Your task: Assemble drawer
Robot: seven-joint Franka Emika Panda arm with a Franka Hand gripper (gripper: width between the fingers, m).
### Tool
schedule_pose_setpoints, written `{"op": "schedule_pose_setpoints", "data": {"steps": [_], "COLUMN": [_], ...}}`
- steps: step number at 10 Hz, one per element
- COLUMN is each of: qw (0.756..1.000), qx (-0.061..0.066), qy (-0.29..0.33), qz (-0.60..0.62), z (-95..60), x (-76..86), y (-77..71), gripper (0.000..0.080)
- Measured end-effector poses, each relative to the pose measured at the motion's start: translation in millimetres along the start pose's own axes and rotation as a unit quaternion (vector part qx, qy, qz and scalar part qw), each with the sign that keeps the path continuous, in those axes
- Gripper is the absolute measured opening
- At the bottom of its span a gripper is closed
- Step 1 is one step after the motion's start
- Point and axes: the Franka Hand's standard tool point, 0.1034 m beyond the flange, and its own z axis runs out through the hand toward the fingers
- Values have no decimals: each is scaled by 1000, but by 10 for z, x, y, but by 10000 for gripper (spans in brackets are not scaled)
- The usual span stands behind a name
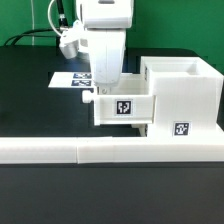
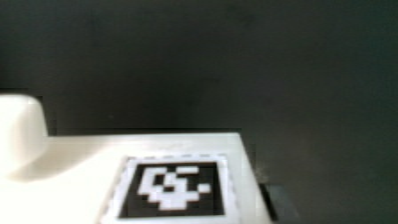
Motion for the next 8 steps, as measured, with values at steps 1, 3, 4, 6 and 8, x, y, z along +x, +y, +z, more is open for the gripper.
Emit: {"op": "schedule_pose_setpoints", "data": {"steps": [1, 3, 4, 6, 8], "qw": [1000, 1000, 1000, 1000, 1000], "qx": [0, 2, -2, -15, -15], "qy": [0, 1, 2, 5, 5], "qz": [0, -3, -3, -1, -1], "z": [5, 22, 26, 45, 45], "x": [-2, 39, 50, 34, 32], "y": [-3, -14, -11, -13, -13], "gripper": [42, 42, 42, 42, 42]}}
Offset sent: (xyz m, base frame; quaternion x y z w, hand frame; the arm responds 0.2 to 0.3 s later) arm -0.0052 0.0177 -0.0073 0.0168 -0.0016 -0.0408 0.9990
